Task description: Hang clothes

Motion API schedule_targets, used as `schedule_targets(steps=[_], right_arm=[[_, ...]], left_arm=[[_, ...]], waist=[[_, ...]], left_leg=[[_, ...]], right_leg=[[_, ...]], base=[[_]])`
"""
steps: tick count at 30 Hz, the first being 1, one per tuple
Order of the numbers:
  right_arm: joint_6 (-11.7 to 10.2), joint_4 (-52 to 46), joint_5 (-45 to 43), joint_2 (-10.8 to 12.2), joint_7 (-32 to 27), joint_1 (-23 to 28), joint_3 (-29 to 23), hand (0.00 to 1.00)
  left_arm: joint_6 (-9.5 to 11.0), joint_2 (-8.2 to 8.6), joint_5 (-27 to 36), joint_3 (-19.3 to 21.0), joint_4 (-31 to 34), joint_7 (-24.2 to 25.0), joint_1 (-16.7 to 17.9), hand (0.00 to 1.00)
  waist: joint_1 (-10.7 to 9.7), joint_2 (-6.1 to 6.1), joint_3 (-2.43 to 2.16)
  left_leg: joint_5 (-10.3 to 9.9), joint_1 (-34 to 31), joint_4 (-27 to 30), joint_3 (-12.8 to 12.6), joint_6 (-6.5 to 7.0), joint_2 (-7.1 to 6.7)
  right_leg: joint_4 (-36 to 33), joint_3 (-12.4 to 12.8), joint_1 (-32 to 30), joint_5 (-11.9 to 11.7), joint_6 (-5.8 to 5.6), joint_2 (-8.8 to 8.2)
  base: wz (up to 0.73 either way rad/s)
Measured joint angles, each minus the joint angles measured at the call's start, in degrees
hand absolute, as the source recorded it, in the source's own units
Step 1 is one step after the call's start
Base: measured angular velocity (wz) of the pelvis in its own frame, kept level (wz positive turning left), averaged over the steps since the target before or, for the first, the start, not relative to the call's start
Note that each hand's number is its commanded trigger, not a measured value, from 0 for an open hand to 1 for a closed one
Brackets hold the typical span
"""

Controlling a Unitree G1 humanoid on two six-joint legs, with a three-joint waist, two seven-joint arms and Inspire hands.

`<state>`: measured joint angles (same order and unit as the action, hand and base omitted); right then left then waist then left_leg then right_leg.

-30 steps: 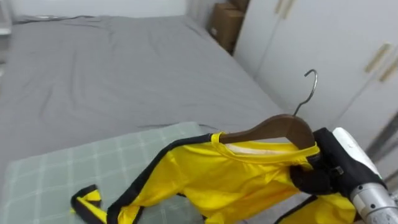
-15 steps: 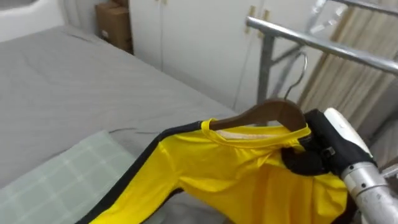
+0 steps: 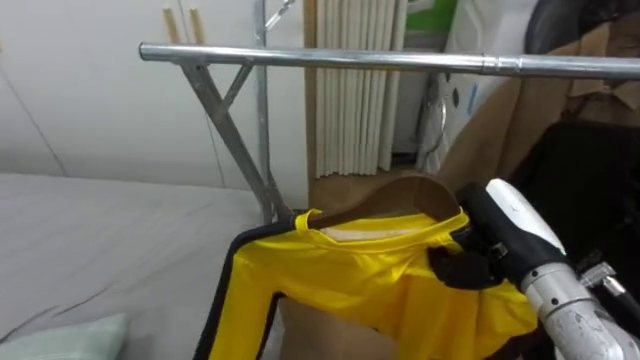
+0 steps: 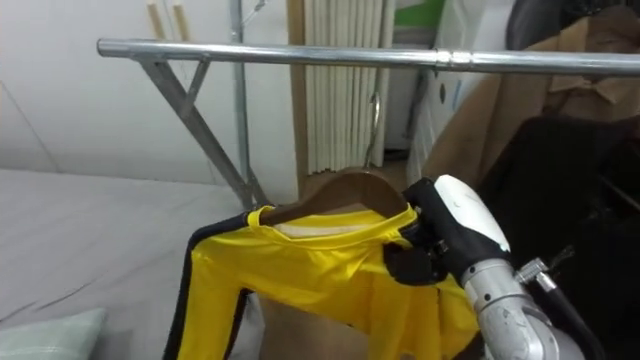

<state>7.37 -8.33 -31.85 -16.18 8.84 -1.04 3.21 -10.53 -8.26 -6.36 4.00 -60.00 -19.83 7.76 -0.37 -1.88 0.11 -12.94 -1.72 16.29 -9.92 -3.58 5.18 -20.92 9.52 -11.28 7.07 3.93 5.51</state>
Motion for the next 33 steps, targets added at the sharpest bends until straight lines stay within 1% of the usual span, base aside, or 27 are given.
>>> schedule_targets(steps=[1,2,3,4,5,6,8,9,10,11,12,13,14,16,17,18,20,23,26,28,30,33], right_arm=[[0.11,-0.30,-0.38,-0.05,0.00,0.08,0.00,1.00],[0.20,-0.81,-0.67,0.03,0.01,0.11,0.00,1.00],[0.23,-1.46,-0.55,0.20,0.02,0.23,-0.04,1.00],[0.23,-1.92,-0.51,0.19,0.02,0.34,-0.09,1.00],[0.24,-2.71,-0.44,0.17,0.04,0.35,-0.10,1.00],[0.24,-3.59,-0.48,0.24,0.07,0.37,-0.09,1.00],[0.23,-4.08,-0.07,0.45,0.07,0.39,-0.11,1.00],[0.29,-4.08,0.63,0.49,0.13,0.47,-0.07,1.00],[0.28,-4.11,1.06,0.50,0.17,0.45,-0.06,1.00],[0.28,-4.11,1.90,0.56,0.54,0.26,-0.06,1.00],[0.30,-4.10,2.07,0.56,0.94,0.31,-0.08,1.00],[0.30,-4.11,1.97,0.61,1.28,0.31,-0.09,1.00],[0.31,-4.13,1.63,0.80,1.83,0.30,-0.08,1.00],[1.00,-4.13,1.73,0.82,2.25,0.13,-0.01,1.00],[1.43,-4.21,1.85,0.85,2.44,-0.15,0.04,1.00],[1.53,-4.75,2.14,0.82,2.53,-0.21,0.02,1.00],[1.45,-6.35,2.45,0.86,2.53,-0.24,0.01,1.00],[0.89,-7.06,2.53,0.89,2.46,-0.89,-0.04,1.00],[0.73,-7.74,2.38,0.92,2.37,-0.89,-0.04,1.00],[0.73,-7.77,2.47,0.92,2.37,-0.89,-0.06,1.00],[0.72,-7.83,2.57,0.91,2.37,-0.89,-0.26,1.00],[0.70,-7.84,2.56,0.91,2.37,-0.89,-0.26,1.00]], left_arm=[[0.23,0.00,-0.03,-0.77,0.00,0.00,-0.13,0.00],[1.53,-0.17,-0.17,-2.09,0.04,-0.02,-0.16,0.00],[2.68,-0.28,-0.46,-2.71,0.34,0.01,-0.18,0.00],[3.15,-0.38,-0.56,-3.21,0.45,-0.01,-0.33,0.00],[4.08,-0.46,-0.54,-3.79,0.58,-0.01,-0.56,0.00],[4.87,-0.49,-0.55,-4.09,0.59,-0.02,-0.66,0.00],[5.47,-0.70,-0.56,-4.09,0.08,-0.04,-0.87,0.00],[5.87,-0.93,-0.53,-4.08,-0.65,-0.04,-1.03,0.00],[5.91,-1.10,-0.54,-4.06,-0.83,-0.05,-1.07,0.00],[5.96,-1.48,-0.50,-3.91,-0.85,-0.07,-0.64,0.00],[6.03,-1.58,-0.52,-3.38,-0.87,-0.18,-0.41,0.00],[6.03,-1.60,-0.52,-3.11,-0.87,-0.37,-0.20,0.00],[6.03,-1.64,-0.42,-2.90,-0.93,-0.87,0.22,0.00],[6.04,-2.09,-0.45,-2.65,-0.84,-1.05,0.84,0.00],[6.07,-2.37,-0.52,-2.35,-0.86,-1.28,1.04,0.00],[6.12,-2.40,-0.54,-2.20,-1.05,-1.50,1.59,0.00],[6.42,-2.40,-0.57,-1.97,-1.50,-1.96,2.10,0.00],[7.11,-2.39,-0.53,-1.92,-1.79,-1.96,2.79,0.00],[7.29,-2.37,-0.51,-1.94,-1.80,-1.52,2.02,0.00],[7.70,-2.37,-0.53,-1.89,-1.82,-0.85,1.44,0.00],[8.56,-2.36,-0.54,-1.89,-1.84,-0.65,0.75,0.00],[8.84,-2.36,-0.54,-1.90,-1.83,-0.35,0.26,0.00]], waist=[[-0.41,0.06,-0.01],[-0.70,0.10,-0.01],[-1.06,0.18,-0.07],[-1.49,0.14,-0.11],[-1.80,0.10,-0.13],[-1.61,0.17,-0.19],[-1.71,0.15,-0.18],[-1.20,0.03,-0.21],[-0.84,-0.21,-0.25],[0.89,-0.44,-0.30],[1.16,-0.58,-0.17],[1.31,-0.63,-0.14],[1.69,-0.83,-0.08],[2.44,-1.26,-0.07],[2.66,-1.57,-0.12],[2.78,-1.61,-0.18],[2.81,-1.62,-0.18],[2.38,-1.67,-0.19],[2.21,-1.87,-0.09],[2.02,-2.03,-0.06],[2.00,-2.46,0.14],[2.06,-2.92,0.15]], left_leg=[[-0.09,0.05,-0.04,-0.41,0.19,-0.04],[-0.30,0.25,0.00,-1.02,0.54,-0.18],[-0.55,0.37,0.07,-1.05,0.93,-0.36],[-0.61,0.49,0.01,-1.05,1.05,-0.56],[-0.73,1.07,-0.08,-1.71,1.26,-0.95],[-0.97,1.72,-0.42,-2.63,1.62,-1.04],[-1.50,2.96,-0.74,-3.79,1.92,-1.05],[-1.86,3.96,-1.08,-5.28,1.97,-0.94],[-2.06,4.47,-1.32,-6.18,1.94,-0.90],[-2.43,5.31,-1.63,-8.25,1.92,-0.82],[-2.69,6.16,-2.09,-9.21,1.94,-0.81],[-2.72,6.66,-2.51,-9.73,1.96,-0.86],[-2.88,7.41,-3.07,-10.71,1.96,-0.96],[-3.15,7.60,-3.65,-10.77,1.99,-0.99],[-3.23,8.02,-4.01,-11.42,1.94,-0.89],[-3.24,8.56,-4.63,-11.84,1.92,-0.82],[-3.24,9.15,-4.96,-11.84,1.91,-0.77],[-3.21,9.34,-4.98,-11.38,1.92,-0.81],[-3.20,9.44,-5.09,-11.01,1.92,-0.82],[-3.20,9.51,-5.32,-10.23,1.92,-0.84],[-3.20,9.36,-5.63,-9.72,1.93,-0.84],[-3.19,9.22,-5.61,-8.80,1.93,-0.89]], right_leg=[[0.32,0.17,0.14,-0.13,-0.19,-0.07],[0.40,0.97,0.22,-0.25,-0.40,-0.07],[0.41,1.35,0.38,-0.34,-0.60,-0.22],[0.33,1.33,0.39,-0.26,-0.73,-0.33],[0.10,1.69,0.40,-0.03,-1.10,-0.22],[0.05,2.78,0.51,0.06,-1.26,0.07],[0.00,3.57,0.97,0.21,-1.52,0.31],[-0.64,3.25,0.71,0.26,-1.57,0.46],[-0.96,2.36,0.45,0.34,-1.46,0.44],[-1.01,-1.27,0.31,0.37,-0.96,-0.35],[-0.78,-5.76,0.31,0.07,-0.38,-1.29],[-0.63,-7.35,0.30,0.01,-0.14,-1.58],[-0.21,-8.18,0.48,0.05,0.07,-1.70],[0.36,-6.59,0.75,-0.05,0.00,-0.94],[0.48,-5.94,0.88,-0.21,0.00,-0.41],[1.17,-5.73,1.27,-0.39,0.02,-0.16],[1.50,-5.35,1.41,-0.60,0.05,0.13],[1.74,-5.02,1.59,-0.64,0.06,0.07],[2.41,-5.18,2.03,-0.71,-0.06,0.14],[2.96,-5.55,2.43,-0.71,-0.06,0.09],[3.35,-6.03,2.60,-0.76,-0.14,-0.01],[3.42,-6.53,2.66,-0.75,-0.15,-0.15]], base=[[-0.21],[-0.18],[-0.16],[-0.08],[-0.23],[-0.33],[-0.39],[-0.50],[-0.79],[-0.82],[-0.73],[-0.52],[-0.45],[-0.42],[-0.32],[-0.24],[-0.16],[-0.07],[0.02],[0.10],[0.12],[0.10]])
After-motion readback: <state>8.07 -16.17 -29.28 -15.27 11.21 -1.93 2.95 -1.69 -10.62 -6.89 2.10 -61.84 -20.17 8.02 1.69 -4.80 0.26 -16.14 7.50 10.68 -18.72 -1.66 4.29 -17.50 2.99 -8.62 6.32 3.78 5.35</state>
